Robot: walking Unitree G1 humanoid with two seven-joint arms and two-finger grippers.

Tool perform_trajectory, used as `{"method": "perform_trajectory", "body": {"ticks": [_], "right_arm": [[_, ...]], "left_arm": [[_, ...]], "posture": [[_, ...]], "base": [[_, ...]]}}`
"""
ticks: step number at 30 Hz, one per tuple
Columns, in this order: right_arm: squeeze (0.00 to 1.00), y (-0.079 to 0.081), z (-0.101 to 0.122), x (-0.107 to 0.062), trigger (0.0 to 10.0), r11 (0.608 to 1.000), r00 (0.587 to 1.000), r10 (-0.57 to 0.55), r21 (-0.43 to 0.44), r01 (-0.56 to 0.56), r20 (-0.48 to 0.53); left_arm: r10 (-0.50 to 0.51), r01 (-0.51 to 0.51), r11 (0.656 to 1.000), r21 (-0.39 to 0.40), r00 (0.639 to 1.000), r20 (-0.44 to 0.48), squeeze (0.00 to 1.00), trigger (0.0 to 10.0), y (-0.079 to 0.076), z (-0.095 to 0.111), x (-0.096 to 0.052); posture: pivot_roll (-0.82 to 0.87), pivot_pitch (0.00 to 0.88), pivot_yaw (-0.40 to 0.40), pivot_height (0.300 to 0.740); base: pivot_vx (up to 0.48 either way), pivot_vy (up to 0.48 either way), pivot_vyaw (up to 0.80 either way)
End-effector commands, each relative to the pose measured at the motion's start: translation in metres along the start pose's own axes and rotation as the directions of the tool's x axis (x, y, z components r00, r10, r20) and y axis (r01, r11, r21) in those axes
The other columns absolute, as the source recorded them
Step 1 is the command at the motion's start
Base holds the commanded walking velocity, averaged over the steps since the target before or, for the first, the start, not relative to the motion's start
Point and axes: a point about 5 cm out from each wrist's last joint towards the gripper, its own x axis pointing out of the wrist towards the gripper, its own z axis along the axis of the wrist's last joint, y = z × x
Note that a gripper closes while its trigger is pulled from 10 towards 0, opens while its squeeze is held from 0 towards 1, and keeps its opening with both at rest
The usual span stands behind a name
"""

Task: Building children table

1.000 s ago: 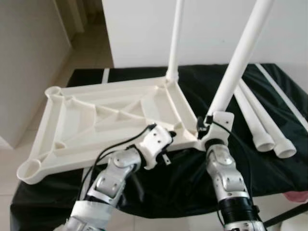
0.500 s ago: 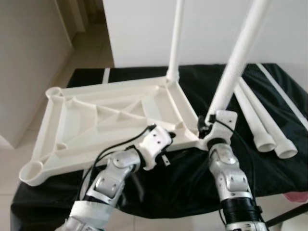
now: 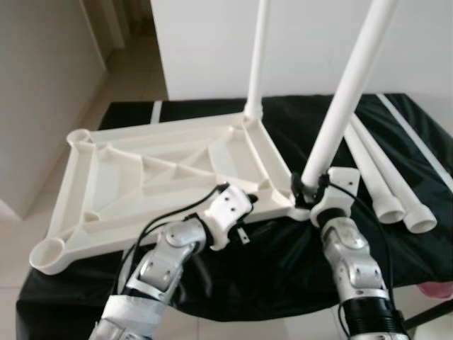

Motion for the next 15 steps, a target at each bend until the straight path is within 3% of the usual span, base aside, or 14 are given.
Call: {"method": "perform_trajectory", "body": {"ticks": [1, 6, 9, 15], "right_arm": [[0.00, -0.006, -0.006, -0.002, 10.0, 0.998, 0.998, 0.066, 0.007, -0.065, -0.022], [0.00, -0.013, -0.007, -0.003, 10.0, 0.975, 0.975, 0.218, -0.043, -0.219, -0.041], [0.00, -0.017, -0.004, 0.000, 10.0, 0.937, 0.941, 0.333, -0.090, -0.337, -0.053], [0.00, -0.021, 0.003, 0.011, 10.0, 0.902, 0.910, 0.410, -0.124, -0.414, -0.056]], "left_arm": [[-0.017, 0.017, 1.000, 0.011, 1.000, 0.006, 0.00, 10.0, -0.001, 0.003, -0.001], [-0.026, 0.025, 1.000, 0.016, 1.000, 0.004, 0.00, 10.0, -0.002, 0.003, 0.000], [-0.042, 0.042, 0.999, 0.021, 0.999, 0.006, 0.00, 10.0, -0.005, 0.005, 0.003], [-0.056, 0.056, 0.998, 0.037, 0.998, -0.004, 0.00, 10.0, -0.004, 0.005, 0.002]], "posture": [[-0.05, 0.000, 0.016, 0.740], [-0.05, 0.000, 0.023, 0.740], [-0.05, 0.000, 0.030, 0.740], [-0.04, 0.000, 0.031, 0.740]], "base": [[0.000, 0.000, 0.00], [0.000, 0.000, 0.00], [0.000, 0.000, 0.00], [0.000, 0.000, 0.00]]}}
